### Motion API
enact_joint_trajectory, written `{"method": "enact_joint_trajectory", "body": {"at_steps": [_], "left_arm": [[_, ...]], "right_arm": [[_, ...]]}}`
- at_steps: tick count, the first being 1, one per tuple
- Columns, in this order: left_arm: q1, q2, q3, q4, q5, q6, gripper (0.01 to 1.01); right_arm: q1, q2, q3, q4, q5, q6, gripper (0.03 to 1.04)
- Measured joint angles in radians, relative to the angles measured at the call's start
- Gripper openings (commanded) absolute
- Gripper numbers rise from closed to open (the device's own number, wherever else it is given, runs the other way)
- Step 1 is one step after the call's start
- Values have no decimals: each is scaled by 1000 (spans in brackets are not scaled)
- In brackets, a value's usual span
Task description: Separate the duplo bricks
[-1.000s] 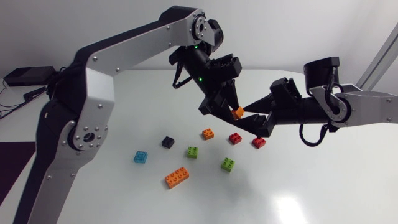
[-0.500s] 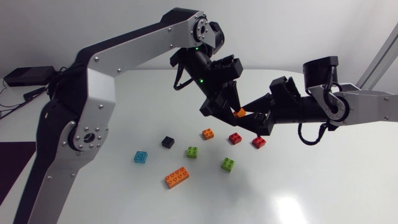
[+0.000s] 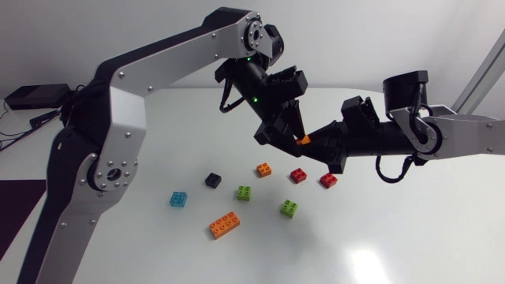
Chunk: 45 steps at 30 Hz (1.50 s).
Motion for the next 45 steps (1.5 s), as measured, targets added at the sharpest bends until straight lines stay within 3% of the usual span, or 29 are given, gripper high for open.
{"method": "enact_joint_trajectory", "body": {"at_steps": [13, 20, 26, 29, 33, 39, 45], "left_arm": [[13, 11, 48, -2, -3, 0, 777], [33, 11, 78, 53, -130, -5, 789], [47, 13, 78, 171, -265, -82, 789], [64, 4, 37, 309, -345, -136, 789], [84, -68, -206, 578, -477, -206, 789], [106, -109, -379, 768, -596, -322, 789], [127, -238, -589, 1008, -726, -389, 789]], "right_arm": [[-35, -4, -8, -17, 9, -57, 325], [-54, -4, -24, -37, 55, -102, 325], [-21, 41, 15, -80, 156, -151, 326], [17, 99, 72, -100, 217, -180, 326], [63, 165, 147, -106, 289, -212, 328], [109, 252, 295, -200, 412, -307, 330], [150, 376, 470, -314, 582, -470, 333]]}}
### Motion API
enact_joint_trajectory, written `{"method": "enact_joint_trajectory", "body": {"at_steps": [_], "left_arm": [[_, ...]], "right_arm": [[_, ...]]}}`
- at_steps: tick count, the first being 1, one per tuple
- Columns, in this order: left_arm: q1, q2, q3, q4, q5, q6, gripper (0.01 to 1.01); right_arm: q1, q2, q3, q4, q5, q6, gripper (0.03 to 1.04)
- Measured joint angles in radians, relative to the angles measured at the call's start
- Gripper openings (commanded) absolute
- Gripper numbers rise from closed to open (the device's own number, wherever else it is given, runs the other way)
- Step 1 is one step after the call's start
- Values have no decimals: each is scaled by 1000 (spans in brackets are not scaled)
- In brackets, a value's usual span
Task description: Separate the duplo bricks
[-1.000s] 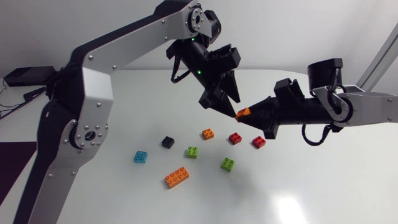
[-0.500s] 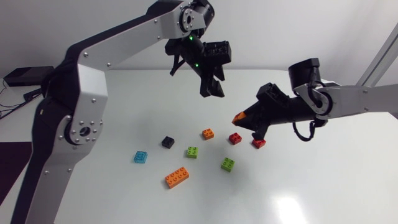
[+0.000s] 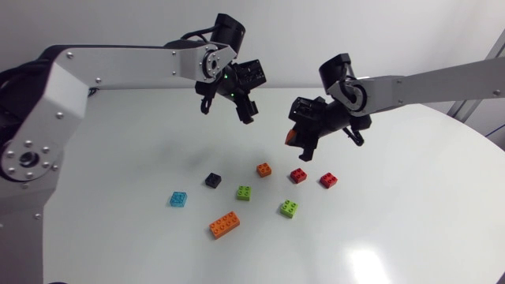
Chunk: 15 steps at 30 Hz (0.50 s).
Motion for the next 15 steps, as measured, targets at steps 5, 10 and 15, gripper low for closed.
{"method": "enact_joint_trajectory", "body": {"at_steps": [5, 10, 15], "left_arm": [[1, -89, -149, 131, -50, -27, 789], [1, -131, -224, 167, -87, -54, 789], [10, -162, -269, 180, -106, -64, 793]], "right_arm": [[58, 70, 77, -55, 168, -159, 338], [140, 123, 132, -105, 299, -290, 338], [223, 173, 156, -126, 435, -402, 339]]}}
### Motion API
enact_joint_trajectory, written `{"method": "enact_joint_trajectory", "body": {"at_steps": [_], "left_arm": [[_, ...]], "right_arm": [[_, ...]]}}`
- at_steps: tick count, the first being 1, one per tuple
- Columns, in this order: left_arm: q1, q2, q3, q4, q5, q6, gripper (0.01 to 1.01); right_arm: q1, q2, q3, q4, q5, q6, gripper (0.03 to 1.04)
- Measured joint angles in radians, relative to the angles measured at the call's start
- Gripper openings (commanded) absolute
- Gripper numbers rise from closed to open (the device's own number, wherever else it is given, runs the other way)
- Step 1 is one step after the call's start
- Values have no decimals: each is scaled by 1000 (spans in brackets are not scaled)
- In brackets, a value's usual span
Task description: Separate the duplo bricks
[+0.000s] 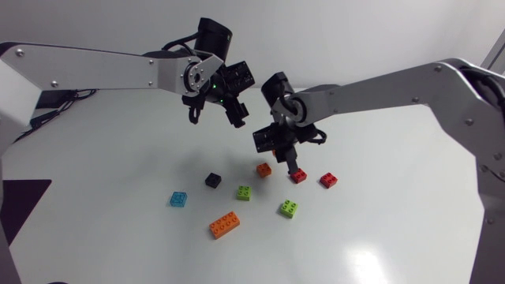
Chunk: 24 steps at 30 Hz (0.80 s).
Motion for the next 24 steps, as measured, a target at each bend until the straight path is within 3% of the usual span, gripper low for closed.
{"method": "enact_joint_trajectory", "body": {"at_steps": [5, 13, 24], "left_arm": [[27, -48, -45, 1, -2, -11, 820], [52, -101, -100, 19, -2, -11, 834], [56, -105, -116, 19, -2, -11, 848]], "right_arm": [[39, 41, -1, 31, 124, -117, 341], [40, 72, -66, 173, 259, -290, 341], [77, 90, -93, 204, 302, -373, 343]]}}
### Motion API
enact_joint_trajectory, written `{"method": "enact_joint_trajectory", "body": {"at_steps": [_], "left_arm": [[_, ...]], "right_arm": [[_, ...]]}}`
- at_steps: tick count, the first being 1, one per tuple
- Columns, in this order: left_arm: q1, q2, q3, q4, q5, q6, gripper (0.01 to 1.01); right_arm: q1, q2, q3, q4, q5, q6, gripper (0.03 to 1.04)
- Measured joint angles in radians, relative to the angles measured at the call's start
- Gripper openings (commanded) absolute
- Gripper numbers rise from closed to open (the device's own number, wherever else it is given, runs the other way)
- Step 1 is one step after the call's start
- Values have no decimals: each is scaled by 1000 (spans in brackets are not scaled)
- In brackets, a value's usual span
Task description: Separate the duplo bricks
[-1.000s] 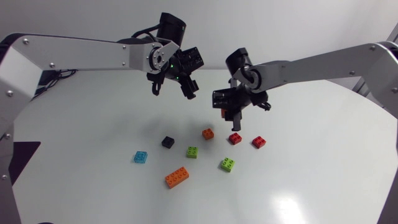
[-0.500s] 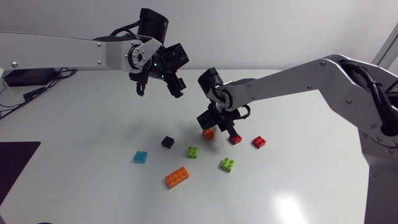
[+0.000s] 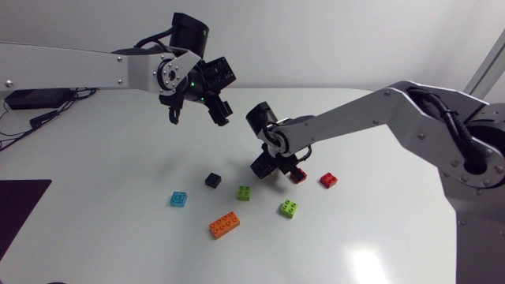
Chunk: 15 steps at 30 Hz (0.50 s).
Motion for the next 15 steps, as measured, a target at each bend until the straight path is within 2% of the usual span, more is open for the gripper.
{"method": "enact_joint_trajectory", "body": {"at_steps": [6, 15], "left_arm": [[7, -2, -14, 3, 0, 0, 848], [11, -2, -27, 6, 0, 0, 848]], "right_arm": [[37, 12, 0, 11, 27, -10, 366], [42, 24, 0, 37, 57, -56, 377]]}}
